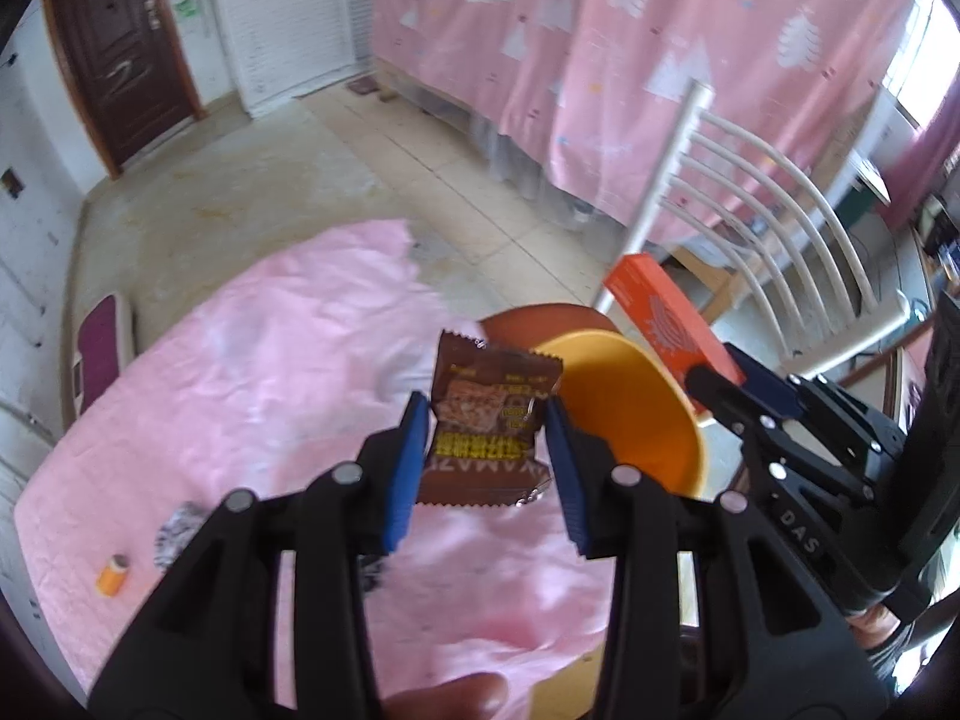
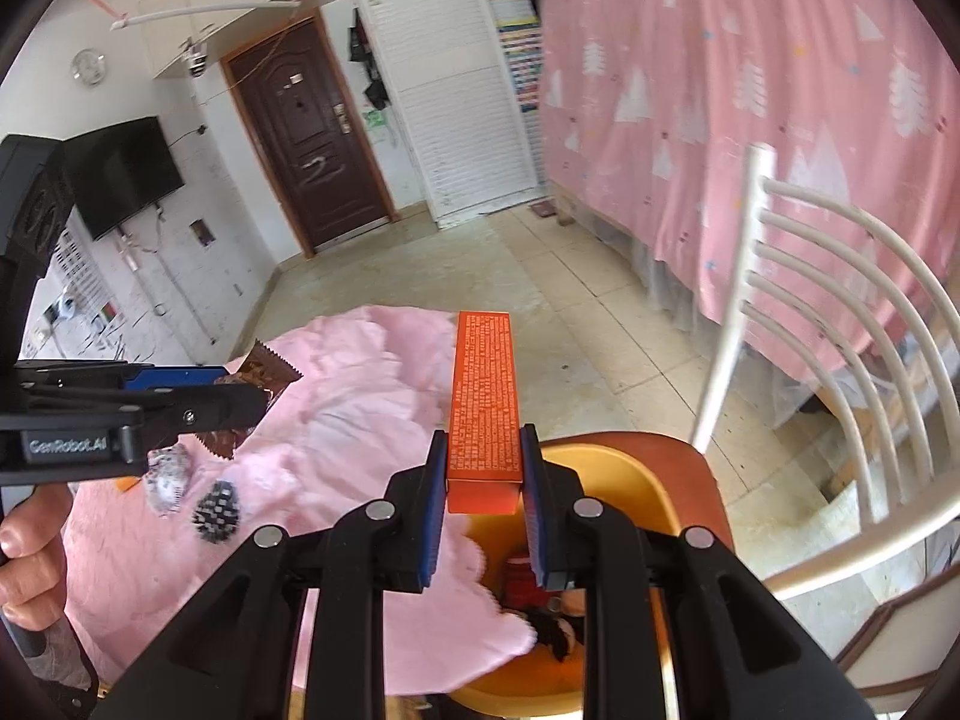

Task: Collect trash
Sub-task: 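Carry the brown wrapper and orange box over the orange bin, then open the left tool over the bin, then open the right tool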

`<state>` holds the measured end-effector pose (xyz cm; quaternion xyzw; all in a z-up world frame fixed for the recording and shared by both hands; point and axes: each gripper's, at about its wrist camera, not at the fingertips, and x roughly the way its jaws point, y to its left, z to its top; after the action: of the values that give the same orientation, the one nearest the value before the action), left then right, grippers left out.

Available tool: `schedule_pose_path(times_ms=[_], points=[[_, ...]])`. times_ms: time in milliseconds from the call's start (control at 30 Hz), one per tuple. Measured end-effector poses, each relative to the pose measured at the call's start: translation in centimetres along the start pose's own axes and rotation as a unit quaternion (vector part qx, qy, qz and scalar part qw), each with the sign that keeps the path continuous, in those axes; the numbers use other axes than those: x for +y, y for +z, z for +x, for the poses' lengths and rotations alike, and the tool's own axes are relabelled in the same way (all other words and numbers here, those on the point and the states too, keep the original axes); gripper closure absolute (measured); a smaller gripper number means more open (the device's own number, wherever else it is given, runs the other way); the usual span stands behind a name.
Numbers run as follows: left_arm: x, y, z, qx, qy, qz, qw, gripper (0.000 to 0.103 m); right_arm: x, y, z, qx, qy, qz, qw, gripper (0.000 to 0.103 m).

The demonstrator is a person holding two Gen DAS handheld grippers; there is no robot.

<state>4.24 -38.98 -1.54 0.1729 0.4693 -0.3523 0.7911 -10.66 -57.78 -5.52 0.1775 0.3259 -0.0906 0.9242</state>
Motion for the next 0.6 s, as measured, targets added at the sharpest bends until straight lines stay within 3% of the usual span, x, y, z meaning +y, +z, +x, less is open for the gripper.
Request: schedule_pose_path(times_ms=[333,467,600], points=[[-6.0,1.0,2.3,0.019,-0.008,0.051,0.9985,0.065,-3.7,-1.8,1.1,0.014,-0.006,0.032,0.999,0.091],[-7.0,1.4,3.1,0.025,-0.014,0.056,0.9980,0.048,-4.4,-2.2,1.4,0.019,-0.006,0.040,0.999,0.091],[-7.1,1.3,3.1,0.025,-0.014,0.059,0.9979,0.048,-4.2,-2.4,1.7,0.030,-0.002,0.040,0.999,0.090]])
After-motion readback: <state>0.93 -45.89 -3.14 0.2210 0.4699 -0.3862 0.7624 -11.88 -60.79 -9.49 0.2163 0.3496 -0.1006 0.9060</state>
